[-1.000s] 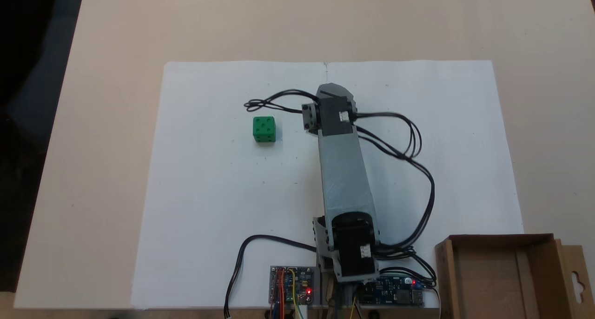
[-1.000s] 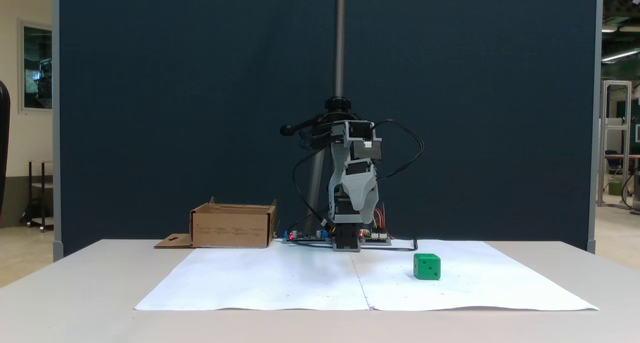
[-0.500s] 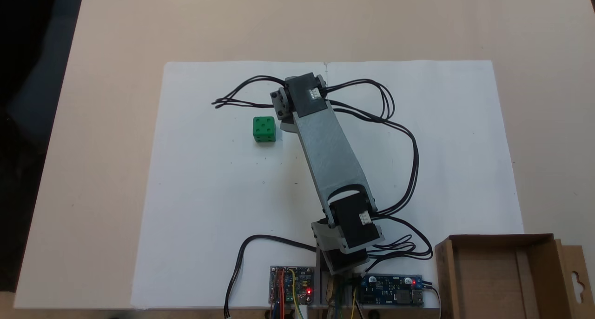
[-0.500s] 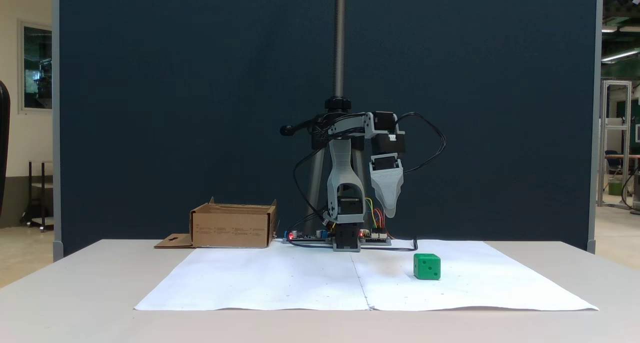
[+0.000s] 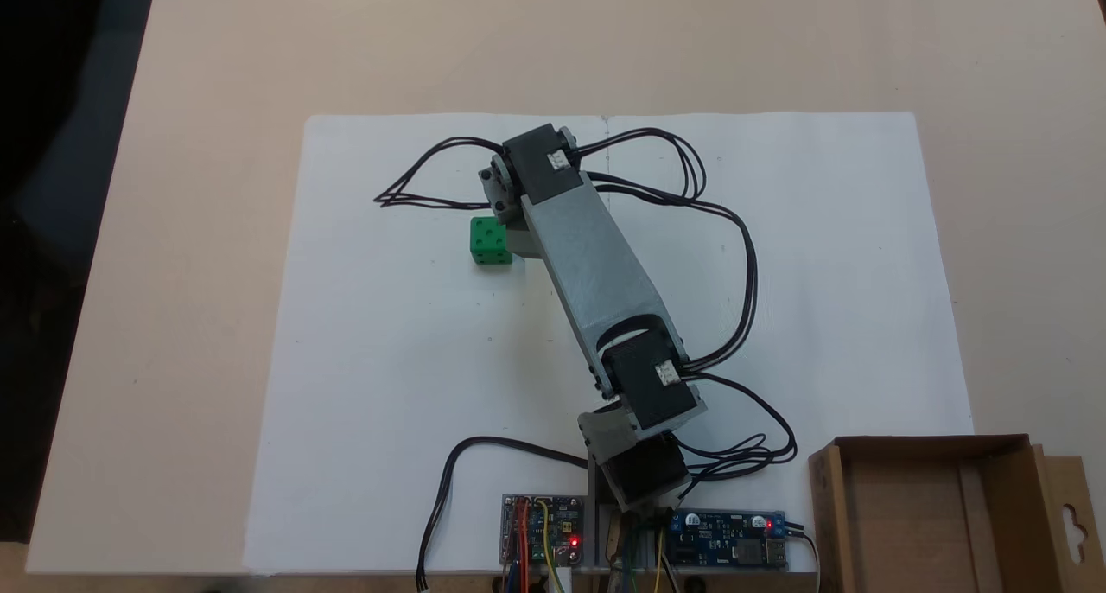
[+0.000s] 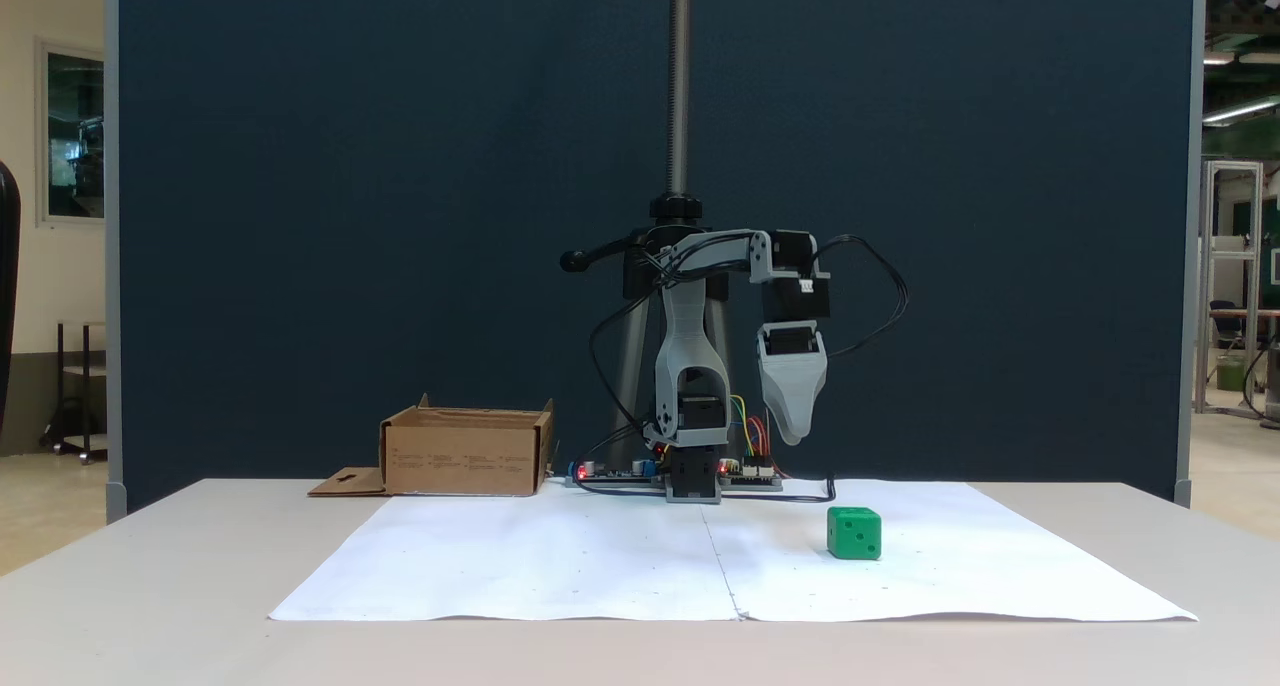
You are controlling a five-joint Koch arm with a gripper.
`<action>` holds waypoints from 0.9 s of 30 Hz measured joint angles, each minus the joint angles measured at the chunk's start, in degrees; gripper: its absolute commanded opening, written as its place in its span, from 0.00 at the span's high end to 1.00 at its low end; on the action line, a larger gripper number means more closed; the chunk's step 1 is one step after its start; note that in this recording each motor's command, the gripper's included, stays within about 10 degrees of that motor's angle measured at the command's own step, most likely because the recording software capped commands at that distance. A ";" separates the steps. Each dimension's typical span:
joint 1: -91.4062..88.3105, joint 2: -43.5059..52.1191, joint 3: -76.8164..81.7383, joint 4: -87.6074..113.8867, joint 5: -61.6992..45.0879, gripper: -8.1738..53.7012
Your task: Grasp a green dice and put it in the bin.
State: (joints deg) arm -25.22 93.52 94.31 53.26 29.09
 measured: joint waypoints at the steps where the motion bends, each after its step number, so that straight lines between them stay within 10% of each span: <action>1: 0.00 0.09 0.00 0.00 0.88 0.19; 27: -4.57 -8.88 -0.09 -8.70 8.09 0.17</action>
State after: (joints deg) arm -29.79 84.64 94.22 44.56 37.18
